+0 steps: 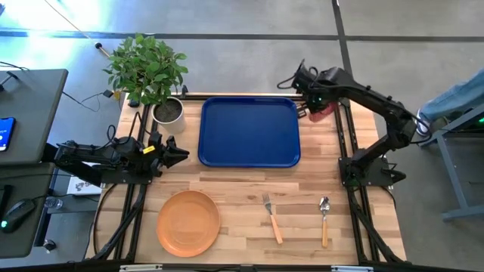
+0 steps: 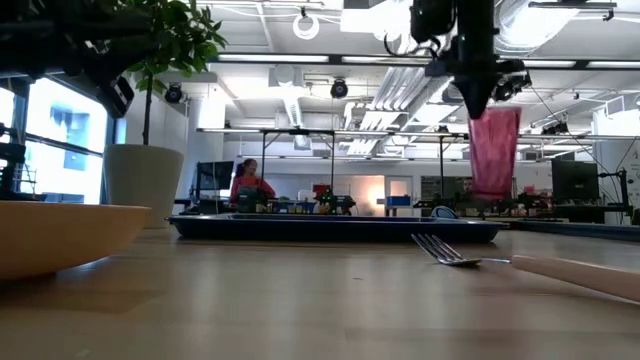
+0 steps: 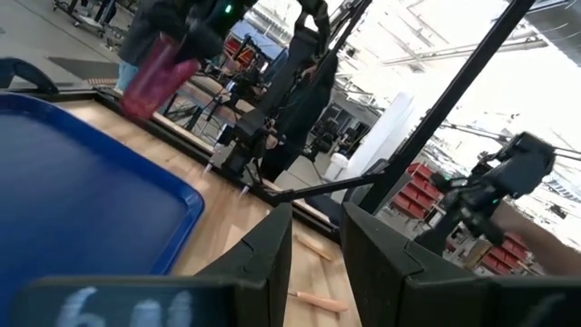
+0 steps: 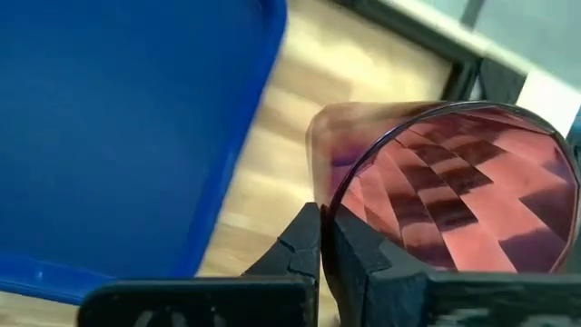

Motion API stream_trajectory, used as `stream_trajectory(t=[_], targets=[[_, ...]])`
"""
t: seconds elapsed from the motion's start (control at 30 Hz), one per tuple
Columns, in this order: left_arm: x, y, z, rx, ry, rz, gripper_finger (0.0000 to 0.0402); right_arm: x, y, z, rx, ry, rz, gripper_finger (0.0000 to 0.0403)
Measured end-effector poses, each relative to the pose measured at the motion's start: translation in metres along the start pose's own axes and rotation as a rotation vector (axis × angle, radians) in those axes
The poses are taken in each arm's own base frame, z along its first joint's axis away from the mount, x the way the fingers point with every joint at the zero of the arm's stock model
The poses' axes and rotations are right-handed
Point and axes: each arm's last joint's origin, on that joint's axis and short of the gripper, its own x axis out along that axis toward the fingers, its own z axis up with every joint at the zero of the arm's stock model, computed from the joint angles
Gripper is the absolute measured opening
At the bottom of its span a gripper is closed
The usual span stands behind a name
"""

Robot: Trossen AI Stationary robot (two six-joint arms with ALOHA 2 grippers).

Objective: Pick and place plate/cup/fork/spoon on tray
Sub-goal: Put the cup on the top right of the tray

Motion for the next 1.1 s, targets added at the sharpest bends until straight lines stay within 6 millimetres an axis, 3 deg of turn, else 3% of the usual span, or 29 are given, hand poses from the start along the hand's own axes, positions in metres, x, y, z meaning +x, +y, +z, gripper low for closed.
stream_trajectory(t=[0.3,0.53,0.87,1.1], targets=[[0.0,0.0,0.0,0.0,0.004,0.003,0.0087,-0.049,-0.007,0.015,-0.102,-0.197,0.066,0.0],[0.0,0.0,-0.001,-0.013,0.006,0.004,0.0087,-0.068,-0.007,0.026,-0.324,-0.356,0.078,0.0],[0.0,0.001,-0.001,-0.07,0.006,0.006,0.0087,-0.074,0.0,0.04,-0.708,-0.526,0.029,0.0],[0.0,0.001,-0.001,-0.083,0.007,0.01,0.0087,-0.051,0.011,0.054,-0.894,-0.445,-0.011,0.0]])
